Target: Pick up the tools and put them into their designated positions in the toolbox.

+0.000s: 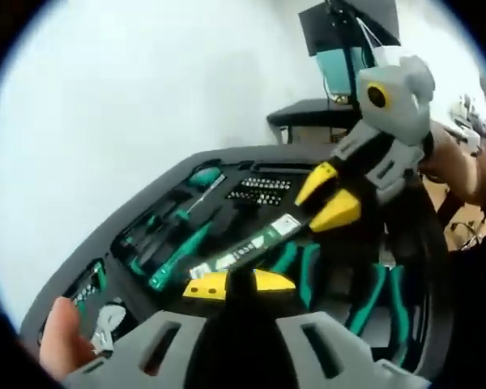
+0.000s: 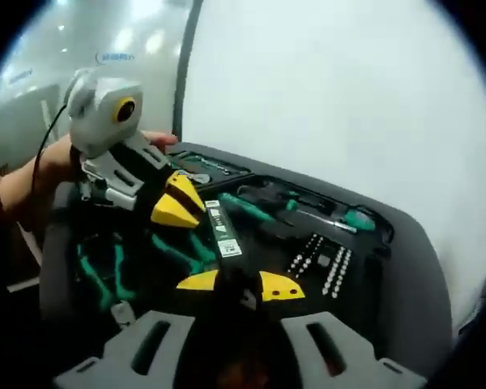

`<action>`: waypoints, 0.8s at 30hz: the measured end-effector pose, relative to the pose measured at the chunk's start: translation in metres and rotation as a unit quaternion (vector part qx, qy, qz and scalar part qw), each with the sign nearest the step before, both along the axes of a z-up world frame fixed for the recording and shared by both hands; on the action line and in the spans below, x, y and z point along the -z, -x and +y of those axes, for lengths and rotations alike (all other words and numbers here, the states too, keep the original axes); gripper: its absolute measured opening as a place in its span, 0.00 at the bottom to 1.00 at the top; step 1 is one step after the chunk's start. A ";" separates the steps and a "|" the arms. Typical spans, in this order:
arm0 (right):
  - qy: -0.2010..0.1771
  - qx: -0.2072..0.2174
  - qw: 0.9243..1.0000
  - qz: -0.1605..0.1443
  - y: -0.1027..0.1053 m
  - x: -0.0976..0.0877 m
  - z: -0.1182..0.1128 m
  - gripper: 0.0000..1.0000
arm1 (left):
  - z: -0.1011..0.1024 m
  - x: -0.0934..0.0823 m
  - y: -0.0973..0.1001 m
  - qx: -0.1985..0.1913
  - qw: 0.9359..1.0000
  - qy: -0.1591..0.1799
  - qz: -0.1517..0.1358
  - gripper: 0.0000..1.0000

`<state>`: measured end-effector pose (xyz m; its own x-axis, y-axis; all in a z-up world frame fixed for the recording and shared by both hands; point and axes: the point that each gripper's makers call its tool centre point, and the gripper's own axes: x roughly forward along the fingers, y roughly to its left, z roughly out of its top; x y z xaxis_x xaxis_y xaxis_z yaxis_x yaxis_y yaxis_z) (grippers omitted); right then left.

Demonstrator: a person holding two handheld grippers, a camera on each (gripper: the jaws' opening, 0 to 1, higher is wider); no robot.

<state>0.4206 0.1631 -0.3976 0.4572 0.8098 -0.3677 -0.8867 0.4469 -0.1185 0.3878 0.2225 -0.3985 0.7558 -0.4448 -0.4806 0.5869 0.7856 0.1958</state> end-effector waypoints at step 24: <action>-0.075 -0.001 0.996 0.038 -0.040 -0.025 0.028 0.00 | 0.027 0.006 -0.023 -0.029 0.999 -0.021 0.026 0.08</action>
<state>0.4605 0.1907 -0.3731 0.4310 0.8591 -0.2761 -0.8915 0.4528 0.0172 0.4111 0.2491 -0.4040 0.7532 -0.3801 -0.5369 0.5513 0.8100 0.2000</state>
